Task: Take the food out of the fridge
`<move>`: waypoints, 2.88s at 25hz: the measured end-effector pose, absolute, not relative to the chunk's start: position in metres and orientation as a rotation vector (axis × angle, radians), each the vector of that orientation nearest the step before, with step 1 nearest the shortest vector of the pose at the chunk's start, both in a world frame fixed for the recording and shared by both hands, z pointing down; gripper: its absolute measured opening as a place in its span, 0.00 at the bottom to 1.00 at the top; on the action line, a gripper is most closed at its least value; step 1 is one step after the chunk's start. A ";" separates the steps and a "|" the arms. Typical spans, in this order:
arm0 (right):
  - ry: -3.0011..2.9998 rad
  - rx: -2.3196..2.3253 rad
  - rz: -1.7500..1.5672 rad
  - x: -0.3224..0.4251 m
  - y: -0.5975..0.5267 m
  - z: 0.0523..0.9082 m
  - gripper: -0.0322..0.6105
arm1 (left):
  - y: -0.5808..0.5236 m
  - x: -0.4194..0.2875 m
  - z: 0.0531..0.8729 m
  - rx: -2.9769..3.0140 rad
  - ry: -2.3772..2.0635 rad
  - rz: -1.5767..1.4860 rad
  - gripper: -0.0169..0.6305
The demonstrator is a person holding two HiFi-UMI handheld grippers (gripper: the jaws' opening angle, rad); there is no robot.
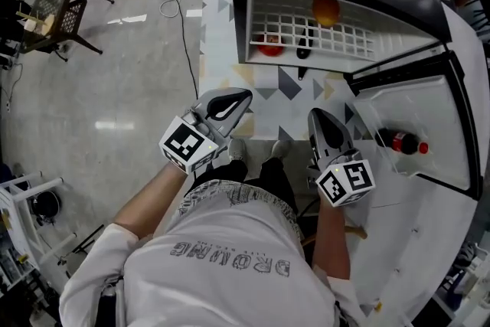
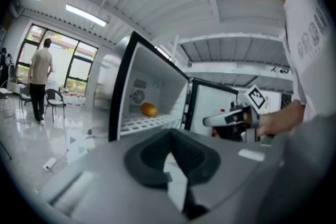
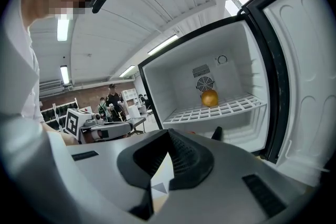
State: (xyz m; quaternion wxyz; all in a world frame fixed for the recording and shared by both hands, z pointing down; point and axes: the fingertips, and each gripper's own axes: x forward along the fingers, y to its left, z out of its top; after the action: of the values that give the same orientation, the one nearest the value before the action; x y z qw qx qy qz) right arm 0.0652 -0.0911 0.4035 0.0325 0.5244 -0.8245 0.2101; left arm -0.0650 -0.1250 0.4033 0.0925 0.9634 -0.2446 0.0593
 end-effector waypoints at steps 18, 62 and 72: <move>-2.711 1.280 0.643 0.111 -0.146 0.407 0.04 | -0.184 -0.013 0.445 2.708 -1.155 0.263 0.04; -2.651 0.965 0.845 0.131 -0.132 0.494 0.04 | -0.287 0.009 0.569 2.290 -1.774 0.460 0.56; -2.630 0.992 0.866 0.135 -0.135 0.502 0.04 | -0.297 0.011 0.578 2.290 -1.735 0.481 0.55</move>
State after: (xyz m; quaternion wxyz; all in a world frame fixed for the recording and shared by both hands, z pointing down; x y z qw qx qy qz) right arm 0.1345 -0.1351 0.5019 0.1003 0.3355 -0.8897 0.2929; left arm 0.0114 -0.2970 0.5775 0.1139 0.7810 -0.5917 0.1639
